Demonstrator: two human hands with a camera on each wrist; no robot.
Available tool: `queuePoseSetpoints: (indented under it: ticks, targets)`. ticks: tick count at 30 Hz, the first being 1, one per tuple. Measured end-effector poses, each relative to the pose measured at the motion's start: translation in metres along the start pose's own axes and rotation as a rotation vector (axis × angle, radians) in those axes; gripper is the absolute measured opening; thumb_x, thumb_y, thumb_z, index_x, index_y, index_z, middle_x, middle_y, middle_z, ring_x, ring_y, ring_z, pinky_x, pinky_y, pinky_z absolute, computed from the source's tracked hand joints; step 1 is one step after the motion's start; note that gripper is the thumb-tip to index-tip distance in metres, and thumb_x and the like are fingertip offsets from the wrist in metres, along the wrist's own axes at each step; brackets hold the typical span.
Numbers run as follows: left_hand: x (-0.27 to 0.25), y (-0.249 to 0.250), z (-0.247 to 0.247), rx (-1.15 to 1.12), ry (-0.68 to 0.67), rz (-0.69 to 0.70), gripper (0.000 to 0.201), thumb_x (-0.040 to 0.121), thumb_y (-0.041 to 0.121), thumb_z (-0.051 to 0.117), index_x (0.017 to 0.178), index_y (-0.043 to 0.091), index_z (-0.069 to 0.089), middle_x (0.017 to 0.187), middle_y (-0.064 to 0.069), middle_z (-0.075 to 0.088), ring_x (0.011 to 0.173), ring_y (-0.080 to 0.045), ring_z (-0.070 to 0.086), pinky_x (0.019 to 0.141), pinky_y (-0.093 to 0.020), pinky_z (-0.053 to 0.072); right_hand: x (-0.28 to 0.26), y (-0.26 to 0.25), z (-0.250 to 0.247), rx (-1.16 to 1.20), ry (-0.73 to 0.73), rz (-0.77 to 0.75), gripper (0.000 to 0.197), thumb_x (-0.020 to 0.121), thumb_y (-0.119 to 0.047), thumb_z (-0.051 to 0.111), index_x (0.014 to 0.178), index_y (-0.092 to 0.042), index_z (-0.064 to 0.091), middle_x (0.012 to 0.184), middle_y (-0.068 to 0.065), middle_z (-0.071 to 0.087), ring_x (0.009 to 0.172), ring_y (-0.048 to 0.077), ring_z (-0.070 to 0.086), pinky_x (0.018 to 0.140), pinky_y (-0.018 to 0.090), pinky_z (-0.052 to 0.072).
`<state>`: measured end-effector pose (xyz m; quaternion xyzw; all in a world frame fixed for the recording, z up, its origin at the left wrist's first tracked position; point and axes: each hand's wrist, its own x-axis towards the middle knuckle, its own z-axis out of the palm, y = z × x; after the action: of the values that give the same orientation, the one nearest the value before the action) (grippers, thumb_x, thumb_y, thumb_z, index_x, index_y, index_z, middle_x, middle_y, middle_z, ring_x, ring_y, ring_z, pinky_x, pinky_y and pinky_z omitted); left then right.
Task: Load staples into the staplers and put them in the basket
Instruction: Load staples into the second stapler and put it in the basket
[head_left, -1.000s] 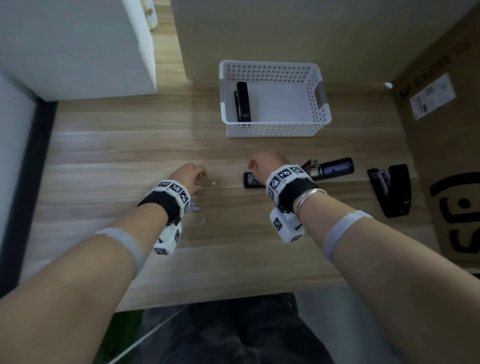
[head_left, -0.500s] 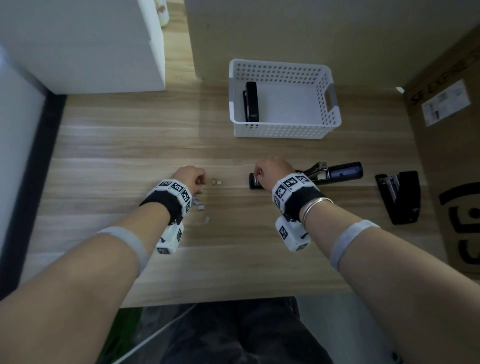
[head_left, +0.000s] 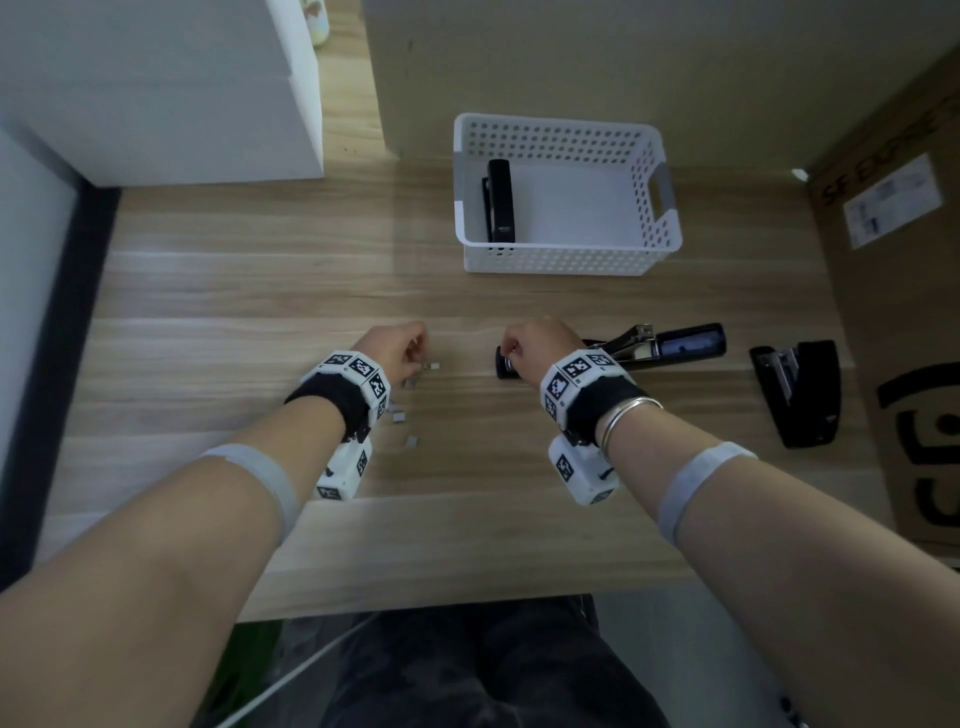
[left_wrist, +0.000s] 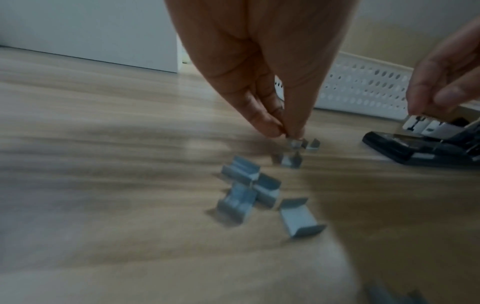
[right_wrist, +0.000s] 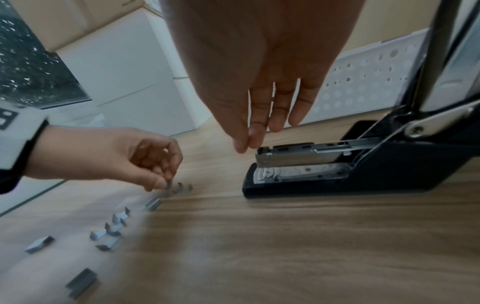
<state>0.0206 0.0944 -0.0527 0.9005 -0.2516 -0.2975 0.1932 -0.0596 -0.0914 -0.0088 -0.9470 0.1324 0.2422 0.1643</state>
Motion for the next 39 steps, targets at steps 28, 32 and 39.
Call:
queuePoseSetpoints:
  ticks: [28, 32, 39]
  targets:
    - [0.032, 0.082, 0.019, -0.126, 0.089, 0.199, 0.026, 0.076, -0.002, 0.064, 0.101, 0.003, 0.061, 0.092, -0.013, 0.062, 0.076, -0.024, 0.057, 0.075, -0.033, 0.051, 0.010, 0.028, -0.020, 0.272, -0.018, 0.072, 0.021, 0.086, -0.015, 0.066, 0.107, -0.015, 0.069, 0.109, 0.004, 0.072, 0.104, 0.018, 0.066, 0.089, 0.026, 0.048]
    - [0.033, 0.076, 0.031, -0.065, 0.017, 0.155, 0.028, 0.079, 0.007, 0.067, 0.106, 0.005, 0.061, 0.109, -0.014, 0.063, 0.094, -0.031, 0.064, 0.080, -0.031, 0.048, 0.006, 0.032, -0.013, 0.054, 0.014, 0.005, 0.018, 0.090, -0.016, 0.061, 0.106, -0.018, 0.068, 0.110, 0.003, 0.071, 0.104, 0.021, 0.065, 0.092, 0.031, 0.051]
    - [0.037, 0.074, 0.041, -0.065, -0.002, 0.126, 0.031, 0.078, 0.011, 0.069, 0.108, 0.005, 0.063, 0.112, -0.020, 0.060, 0.100, -0.034, 0.059, 0.085, -0.031, 0.045, 0.005, 0.033, 0.001, -0.106, 0.084, 0.004, 0.016, 0.092, -0.027, 0.057, 0.107, -0.028, 0.063, 0.112, -0.009, 0.069, 0.113, 0.016, 0.057, 0.100, 0.037, 0.027]
